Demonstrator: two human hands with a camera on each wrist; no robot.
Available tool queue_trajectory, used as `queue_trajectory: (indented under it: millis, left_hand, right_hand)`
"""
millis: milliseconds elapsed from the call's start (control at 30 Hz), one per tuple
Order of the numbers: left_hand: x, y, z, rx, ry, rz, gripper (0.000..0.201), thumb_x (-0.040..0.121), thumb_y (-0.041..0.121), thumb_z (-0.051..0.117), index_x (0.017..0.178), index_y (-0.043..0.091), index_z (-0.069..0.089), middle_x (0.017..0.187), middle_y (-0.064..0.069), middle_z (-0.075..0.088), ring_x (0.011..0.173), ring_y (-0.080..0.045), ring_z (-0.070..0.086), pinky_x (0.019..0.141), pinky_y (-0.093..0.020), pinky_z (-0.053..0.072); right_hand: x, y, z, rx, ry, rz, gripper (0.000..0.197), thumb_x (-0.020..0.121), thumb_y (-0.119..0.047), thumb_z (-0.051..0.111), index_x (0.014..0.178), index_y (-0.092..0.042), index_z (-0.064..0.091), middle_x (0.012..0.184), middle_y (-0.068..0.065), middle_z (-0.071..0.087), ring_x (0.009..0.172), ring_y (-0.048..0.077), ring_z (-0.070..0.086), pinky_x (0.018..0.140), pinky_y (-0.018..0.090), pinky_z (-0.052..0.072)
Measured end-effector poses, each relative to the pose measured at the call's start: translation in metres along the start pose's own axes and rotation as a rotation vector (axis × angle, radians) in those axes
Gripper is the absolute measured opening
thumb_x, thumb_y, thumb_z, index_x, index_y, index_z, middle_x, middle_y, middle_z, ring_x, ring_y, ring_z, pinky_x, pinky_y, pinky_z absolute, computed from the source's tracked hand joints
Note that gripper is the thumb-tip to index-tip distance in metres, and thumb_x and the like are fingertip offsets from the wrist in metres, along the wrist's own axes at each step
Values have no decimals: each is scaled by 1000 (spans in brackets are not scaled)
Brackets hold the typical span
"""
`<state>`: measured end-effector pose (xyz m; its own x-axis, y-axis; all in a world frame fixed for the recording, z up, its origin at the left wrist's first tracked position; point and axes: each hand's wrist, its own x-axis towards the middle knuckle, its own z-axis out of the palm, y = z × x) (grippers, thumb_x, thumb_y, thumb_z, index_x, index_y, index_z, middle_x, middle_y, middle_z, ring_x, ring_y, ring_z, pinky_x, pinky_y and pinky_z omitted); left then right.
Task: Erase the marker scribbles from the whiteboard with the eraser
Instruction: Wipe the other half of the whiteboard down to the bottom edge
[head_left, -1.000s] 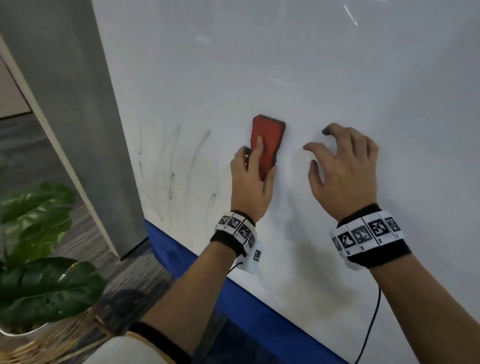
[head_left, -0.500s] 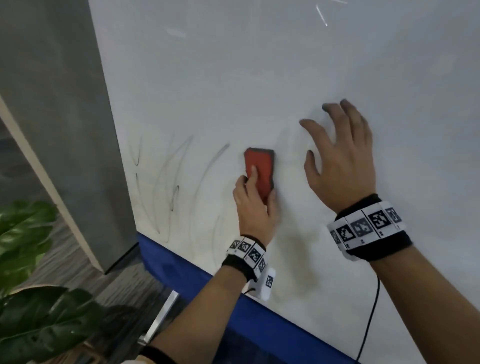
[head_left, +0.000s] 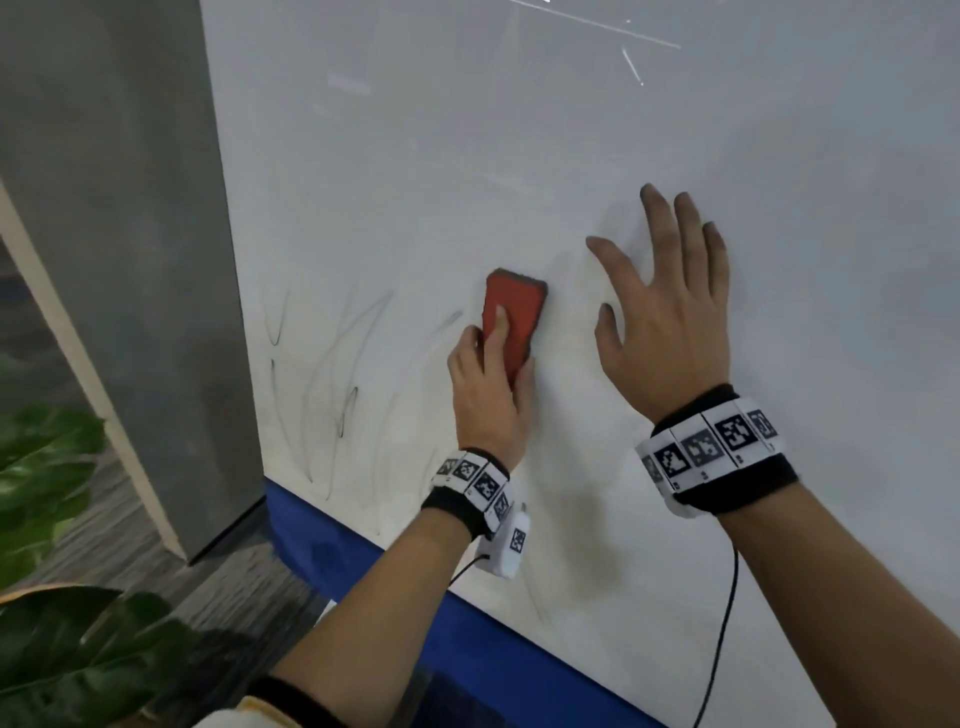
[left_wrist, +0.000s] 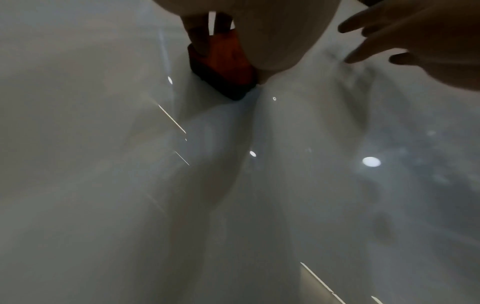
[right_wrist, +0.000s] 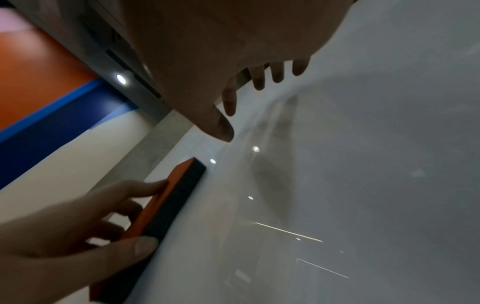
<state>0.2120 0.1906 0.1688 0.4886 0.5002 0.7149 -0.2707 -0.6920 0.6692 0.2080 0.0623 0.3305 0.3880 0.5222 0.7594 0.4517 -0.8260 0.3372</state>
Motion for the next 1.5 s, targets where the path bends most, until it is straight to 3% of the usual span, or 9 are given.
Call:
queue_trajectory:
  millis: [233,467,533,667,733,1000,1200,1400,1500]
  left_hand:
    - [30,-82,-28,59,96,-600,69,102,24,52,161,19,16,147,-19,39,124,-43,44,108,-50,39]
    - [4,-44,-23,208,-139,396,58,99,22,60,151,24,34,138,-19,48,118,-38,48,104,-46,46]
    - [32,-72,-34,267,-70,348,62,97,19,62,152,21,33,138,-22,48,118,-39,48,104,-48,45]
    - [85,-124,-57,159,109,-323,68,101,22,51,160,10,18,141,-24,43,116,-44,49,102,-49,42]
    - [86,-126,-54,162,144,-437,68,102,23,48,160,10,14,144,-23,41,117,-44,48,104,-50,42]
    - [47,-124,-56,314,-178,593,54,98,22,62,147,23,40,132,-26,54,112,-43,53,99,-51,50]
    - [89,-152,-73,199,64,-103,64,100,20,54,157,12,26,144,-22,40,120,-37,44,110,-46,39]
    - [20,-140,-51,241,-225,503,48,100,29,56,146,23,41,134,-20,46,112,-39,50,99,-49,50]
    - [59,-174,-68,245,-120,372,53,98,30,56,148,23,40,138,-19,42,116,-37,46,105,-48,47]
  right_hand:
    - [-6,17,8,-46,-74,8,62,87,-14,62,147,-20,46,167,19,14,155,40,13,125,55,14]
    - [8,-7,17,-10,-30,-37,57,90,-17,59,145,-18,48,166,15,22,154,40,19,125,56,12]
    - [10,-2,19,-9,-39,-50,56,90,-17,60,145,-16,48,166,14,23,154,38,20,125,55,14]
    - [5,2,23,-45,-82,-60,62,90,-18,62,149,-17,43,169,13,14,155,38,14,126,55,10]
    - [4,-6,28,-70,-69,-27,61,91,-21,61,149,-18,43,169,15,12,155,40,12,126,58,8]
    - [31,-46,52,-9,-6,-79,57,91,-20,59,146,-17,48,168,13,19,155,37,15,124,61,7]
    - [30,-54,65,-15,4,-20,56,93,-24,56,148,-20,45,169,13,16,155,39,11,124,61,4]
    - [35,-74,72,5,33,43,58,92,-26,56,149,-23,46,169,13,14,155,42,9,122,65,1]
    - [35,-70,73,-13,38,21,57,94,-26,54,149,-23,45,169,12,14,155,41,10,123,62,-2]
